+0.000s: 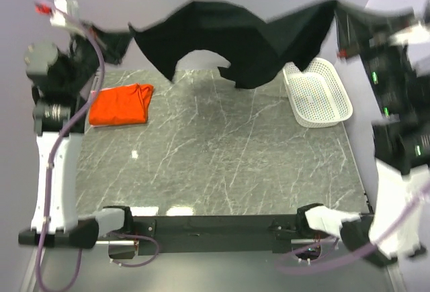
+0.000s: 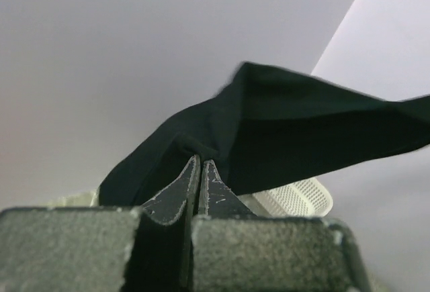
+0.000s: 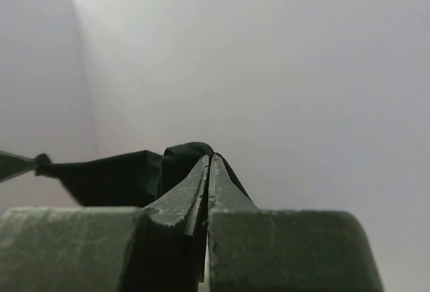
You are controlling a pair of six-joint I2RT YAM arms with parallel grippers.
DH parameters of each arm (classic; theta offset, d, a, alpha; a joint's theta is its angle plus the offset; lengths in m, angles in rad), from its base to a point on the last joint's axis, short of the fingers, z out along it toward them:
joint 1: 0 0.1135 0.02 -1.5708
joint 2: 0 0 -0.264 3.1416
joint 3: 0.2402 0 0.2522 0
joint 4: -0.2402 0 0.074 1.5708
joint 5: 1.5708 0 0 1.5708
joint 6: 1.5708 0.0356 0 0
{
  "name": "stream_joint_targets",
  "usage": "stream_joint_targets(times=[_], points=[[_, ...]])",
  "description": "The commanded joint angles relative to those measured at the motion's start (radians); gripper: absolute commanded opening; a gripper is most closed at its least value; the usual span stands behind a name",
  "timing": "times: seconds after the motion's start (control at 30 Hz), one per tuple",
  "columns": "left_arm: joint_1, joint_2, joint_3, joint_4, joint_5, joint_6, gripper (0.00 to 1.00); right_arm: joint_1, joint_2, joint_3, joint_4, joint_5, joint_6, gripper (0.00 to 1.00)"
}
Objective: Fold and stack the t-shirts
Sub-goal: Flatten the tshirt out
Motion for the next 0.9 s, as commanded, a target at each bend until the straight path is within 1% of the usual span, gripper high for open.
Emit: stream_joint_targets(times=[0.0, 0.03, 0.07, 0.1, 0.13, 0.17, 0.2, 0.23, 0.27, 0.3, 0.33, 0.37, 0.4, 0.43, 0.47, 0.5, 0.53, 0.57, 0.6, 0.63, 0.67, 0.73, 0.77, 0.8, 0.83, 0.87], points=[[0.002, -0.116, -0.227, 0.080, -0.026, 0.036, 0.01, -0.005, -0.134, -0.268, 0.058, -0.097, -0.047, 0.00], [0.002, -0.144, -0.288, 0.083, -0.055, 0.031, 0.01, -0.005, -0.227, -0.352, 0.063, -0.138, -0.047, 0.00], [0.002, -0.170, -0.400, 0.081, -0.069, 0.025, 0.01, -0.005, -0.272, -0.514, 0.064, -0.152, -0.044, 0.00], [0.002, -0.210, -0.449, 0.069, -0.079, 0.025, 0.01, -0.001, -0.362, -0.595, 0.055, -0.168, -0.044, 0.00], [0.000, -0.225, -0.491, 0.048, -0.103, 0.025, 0.01, -0.001, -0.408, -0.673, 0.046, -0.179, -0.039, 0.00], [0.000, -0.238, -0.564, 0.023, -0.117, 0.024, 0.01, 0.001, -0.450, -0.823, 0.018, -0.176, -0.023, 0.00], [-0.001, -0.262, -0.595, -0.035, -0.125, 0.022, 0.01, 0.008, -0.529, -0.891, -0.003, -0.176, -0.012, 0.00], [-0.006, -0.278, -0.629, -0.052, -0.123, 0.021, 0.04, 0.011, -0.565, -0.954, -0.026, -0.171, 0.005, 0.00], [-0.011, -0.294, -0.699, -0.067, -0.114, 0.019, 0.08, 0.016, -0.600, -1.058, -0.077, -0.162, 0.043, 0.00], [-0.030, -0.333, -0.729, -0.107, -0.122, 0.018, 0.16, 0.021, -0.667, -1.100, -0.100, -0.163, 0.060, 0.00], [-0.043, -0.359, -0.787, -0.121, -0.135, 0.013, 0.23, 0.027, -0.700, -1.164, -0.117, -0.162, 0.077, 0.00], [-0.064, -0.385, -0.804, -0.146, -0.170, 0.010, 0.29, 0.027, -0.726, -1.183, -0.167, -0.159, 0.118, 0.00], [-0.070, -0.434, -0.819, -0.175, -0.183, 0.002, 0.43, 0.028, -0.767, -1.192, -0.195, -0.165, 0.135, 0.00], [-0.074, -0.460, -0.836, -0.180, -0.192, -0.002, 0.46, 0.030, -0.783, -1.201, -0.218, -0.182, 0.146, 0.03], [-0.074, -0.483, -0.833, -0.187, -0.200, -0.005, 0.48, 0.030, -0.797, -1.198, -0.267, -0.197, 0.165, 0.19], [-0.074, -0.508, -0.806, -0.213, -0.204, -0.001, 0.50, 0.028, -0.815, -1.182, -0.295, -0.199, 0.169, 0.28], [-0.074, -0.509, -0.787, -0.224, -0.206, 0.001, 0.52, 0.028, -0.826, -1.172, -0.321, -0.202, 0.165, 0.35], [-0.074, -0.499, -0.770, -0.233, -0.203, -0.001, 0.53, 0.030, -0.846, -1.165, -0.363, -0.180, 0.163, 0.46], [-0.074, -0.488, -0.754, -0.239, -0.189, -0.002, 0.62, 0.030, -0.855, -1.157, -0.379, -0.164, 0.166, 0.54], [-0.074, -0.476, -0.744, -0.218, -0.174, -0.004, 0.65, 0.027, -0.867, -1.157, -0.385, -0.157, 0.169, 0.59], [-0.075, -0.462, -0.749, -0.195, -0.157, -0.010, 0.66, 0.030, -0.877, -1.165, -0.384, -0.153, 0.166, 0.61], [-0.081, -0.416, -0.784, -0.113, -0.119, -0.033, 0.66, 0.030, -0.890, -1.194, -0.373, -0.116, 0.181, 0.61], [-0.103, -0.396, -0.795, -0.091, -0.117, -0.041, 0.65, 0.028, -0.886, -1.209, -0.353, -0.105, 0.188, 0.61], [-0.124, -0.352, -0.804, -0.071, -0.125, -0.053, 0.65, 0.030, -0.865, -1.226, -0.341, -0.099, 0.192, 0.61], [-0.153, -0.326, -0.818, -0.049, -0.181, -0.054, 0.65, 0.028, -0.843, -1.256, -0.332, -0.084, 0.200, 0.61], [-0.231, -0.269, -0.819, -0.017, -0.222, -0.050, 0.65, 0.030, -0.799, -1.272, -0.298, -0.076, 0.221, 0.61]])
